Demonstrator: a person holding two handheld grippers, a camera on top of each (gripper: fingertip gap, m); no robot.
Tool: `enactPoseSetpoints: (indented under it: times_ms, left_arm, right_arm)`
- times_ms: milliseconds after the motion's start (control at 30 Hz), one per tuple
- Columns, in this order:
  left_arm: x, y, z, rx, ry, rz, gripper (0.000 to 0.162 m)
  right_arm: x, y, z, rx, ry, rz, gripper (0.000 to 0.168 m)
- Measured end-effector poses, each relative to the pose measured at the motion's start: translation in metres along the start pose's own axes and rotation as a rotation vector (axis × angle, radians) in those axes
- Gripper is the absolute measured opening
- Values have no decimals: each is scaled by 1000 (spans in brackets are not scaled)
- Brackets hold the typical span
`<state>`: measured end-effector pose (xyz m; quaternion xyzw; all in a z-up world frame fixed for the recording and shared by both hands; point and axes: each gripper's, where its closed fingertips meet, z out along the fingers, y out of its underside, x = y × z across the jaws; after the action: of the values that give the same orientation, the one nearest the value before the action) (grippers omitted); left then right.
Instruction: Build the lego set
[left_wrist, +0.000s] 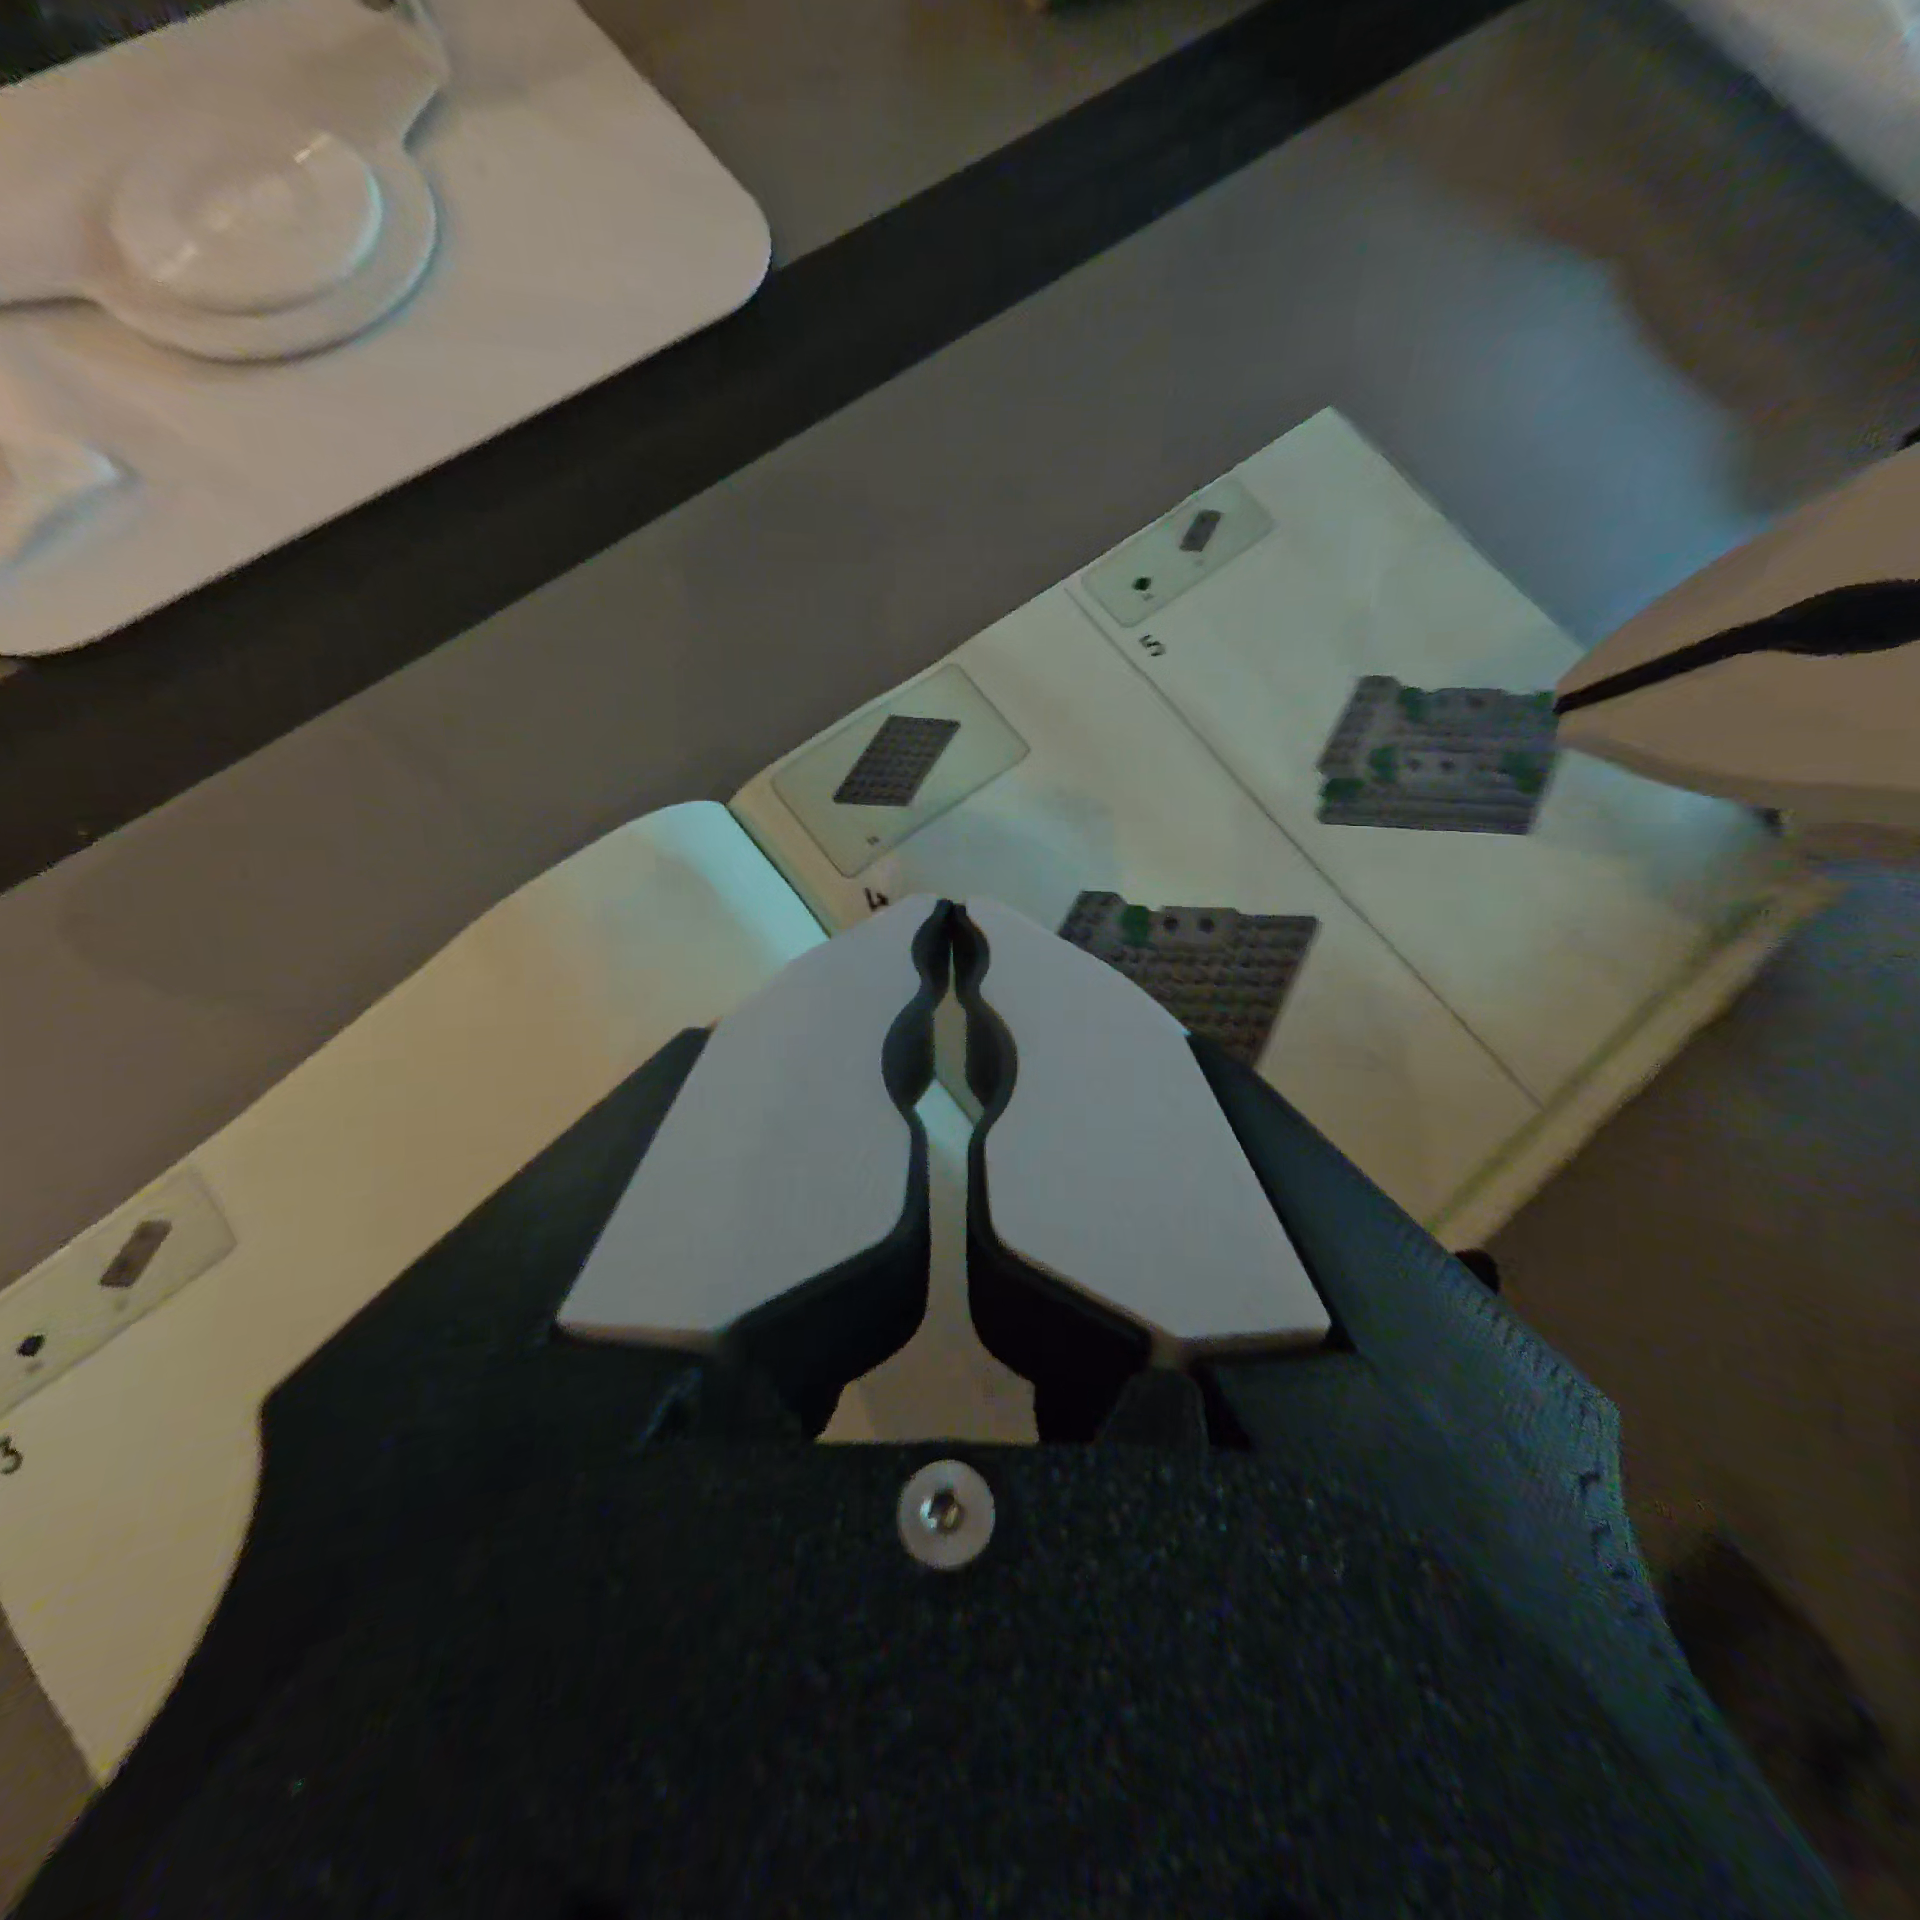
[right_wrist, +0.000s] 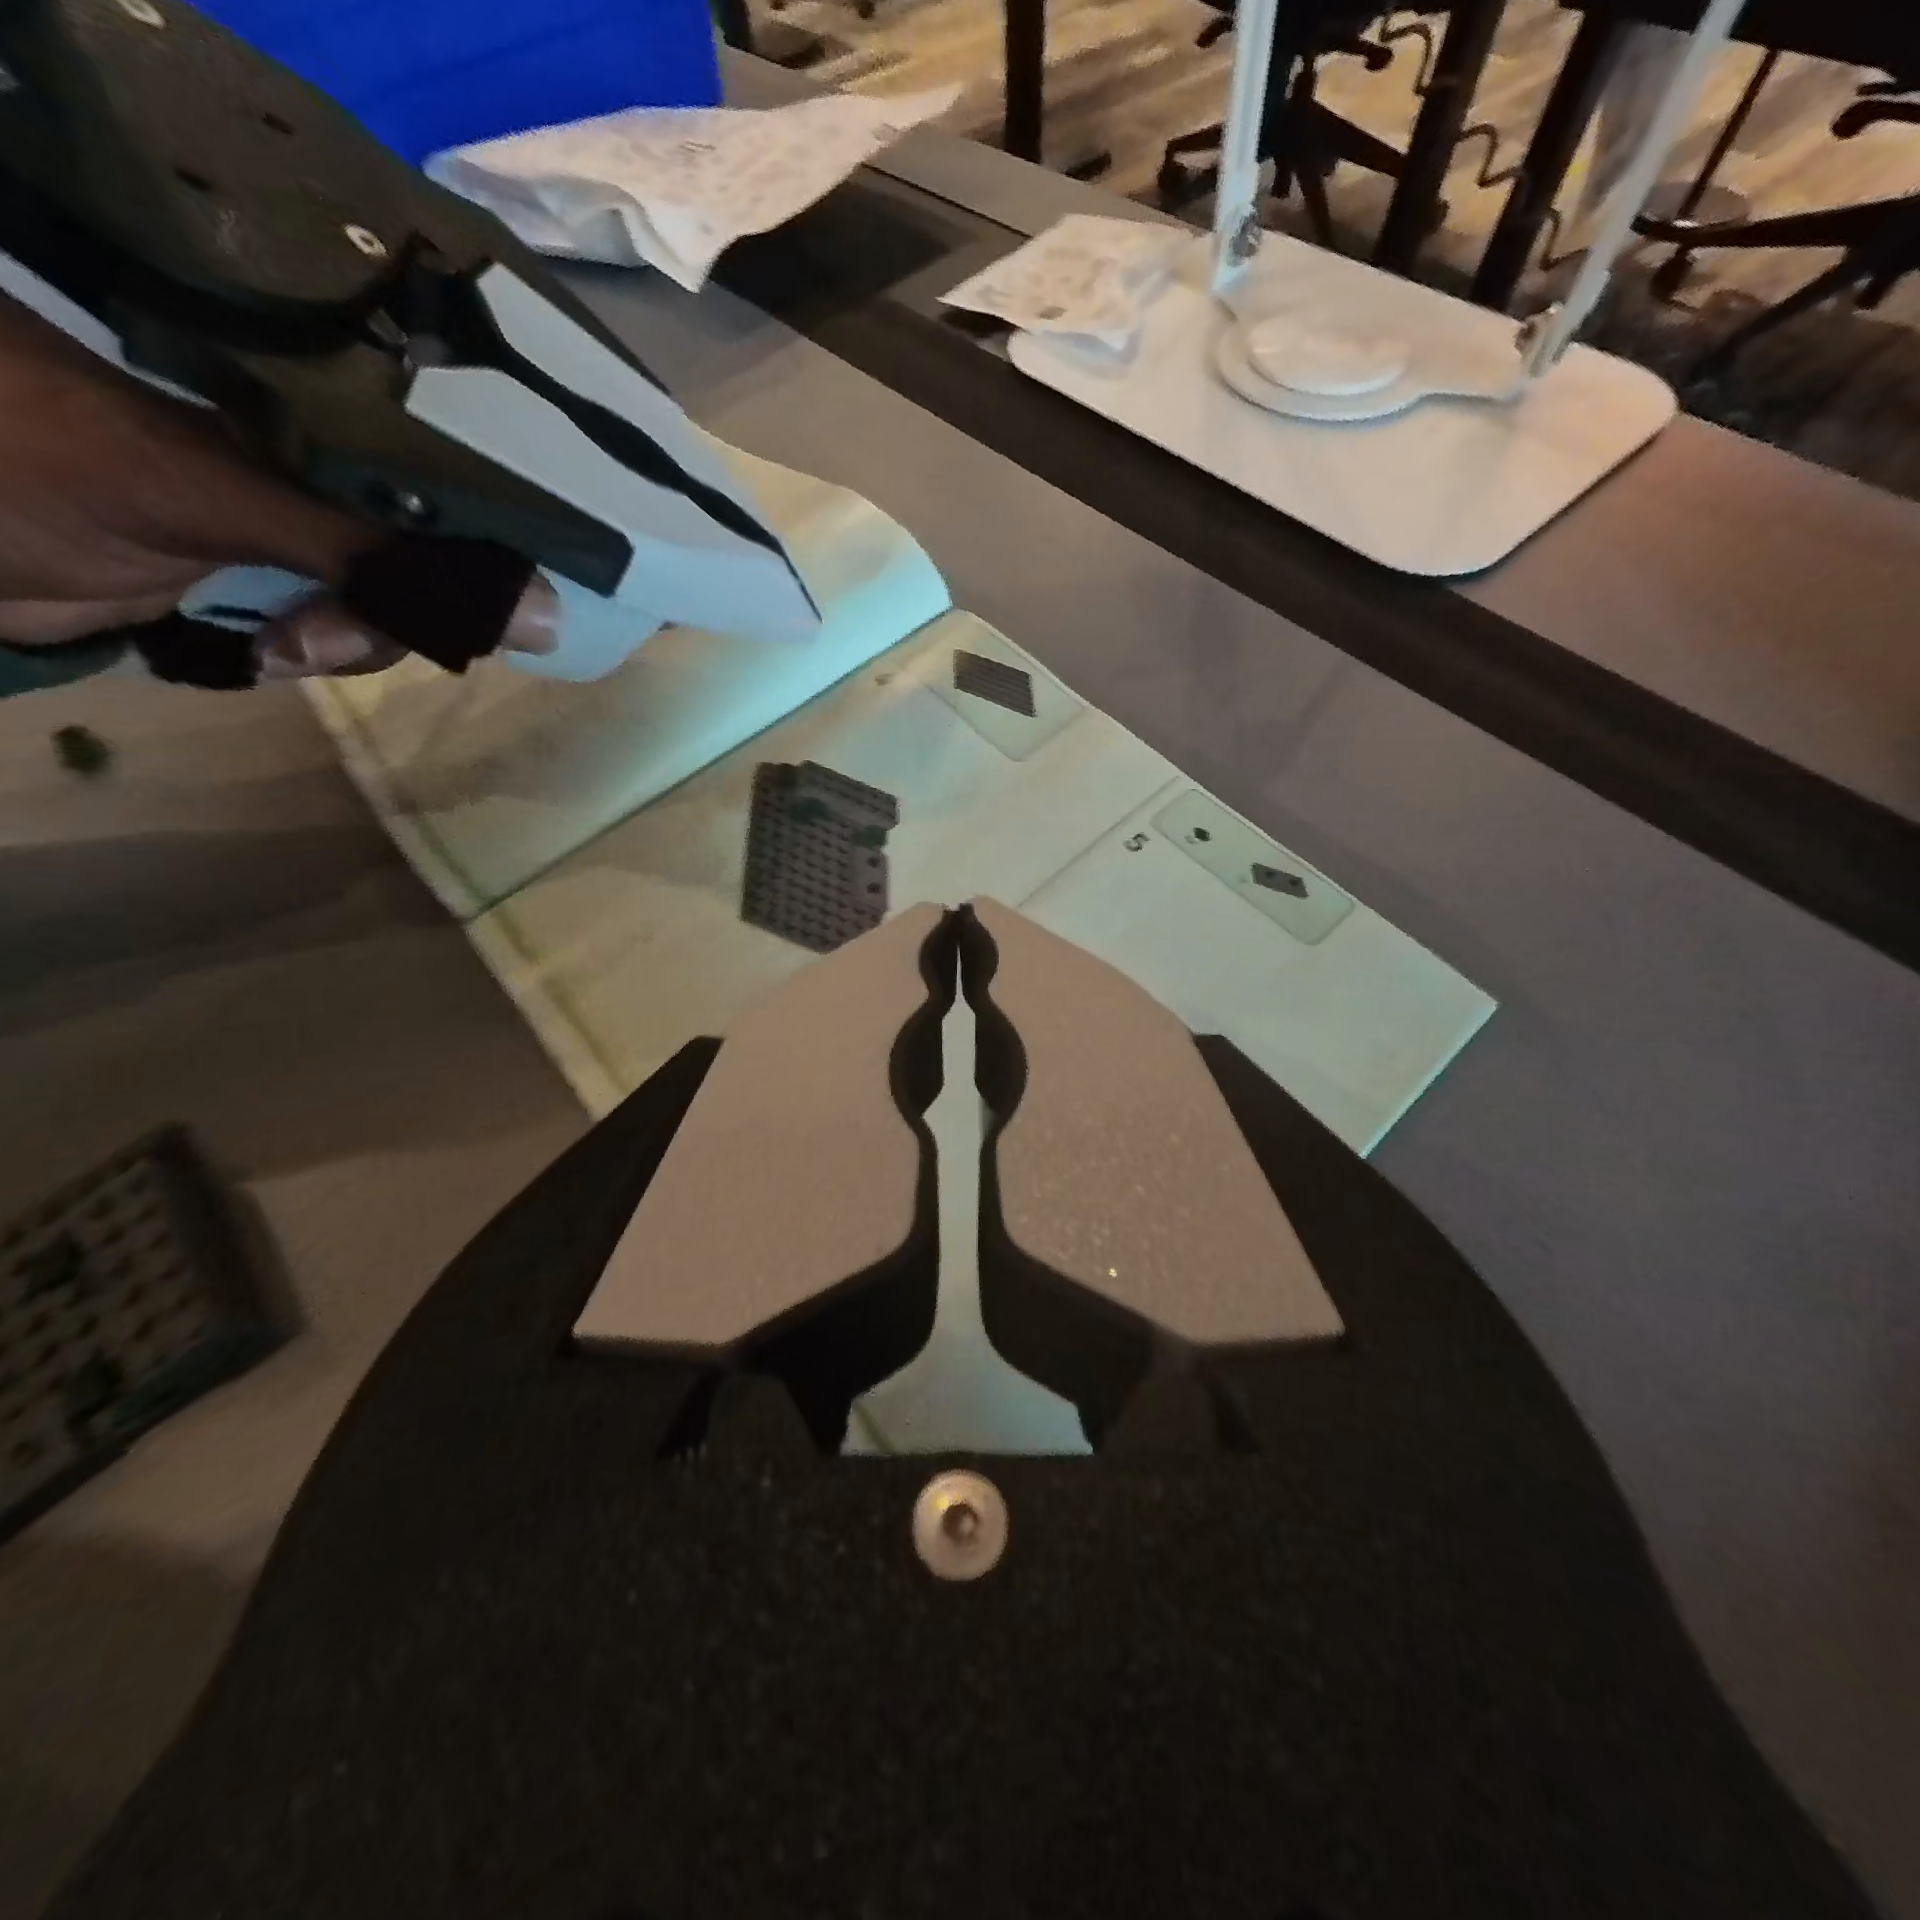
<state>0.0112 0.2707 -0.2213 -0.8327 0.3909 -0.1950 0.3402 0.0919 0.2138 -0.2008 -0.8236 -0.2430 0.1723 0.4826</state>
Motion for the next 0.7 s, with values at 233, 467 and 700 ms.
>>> enactPoseSetpoints:
  times_ms: [233, 467, 700]
  left_arm:
    - [2, 4, 8, 7, -34, 21, 0]
    - [4, 9, 8, 28, -36, 31, 0]
    - [-2, 13, 10, 25, -47, 47, 0]
  right_arm:
    - [2, -9, 36, -23, -9, -33, 1]
    - [1, -7, 68, -73, -11, -98, 3]
    - [1, -3, 71, -71, -14, -116, 2]
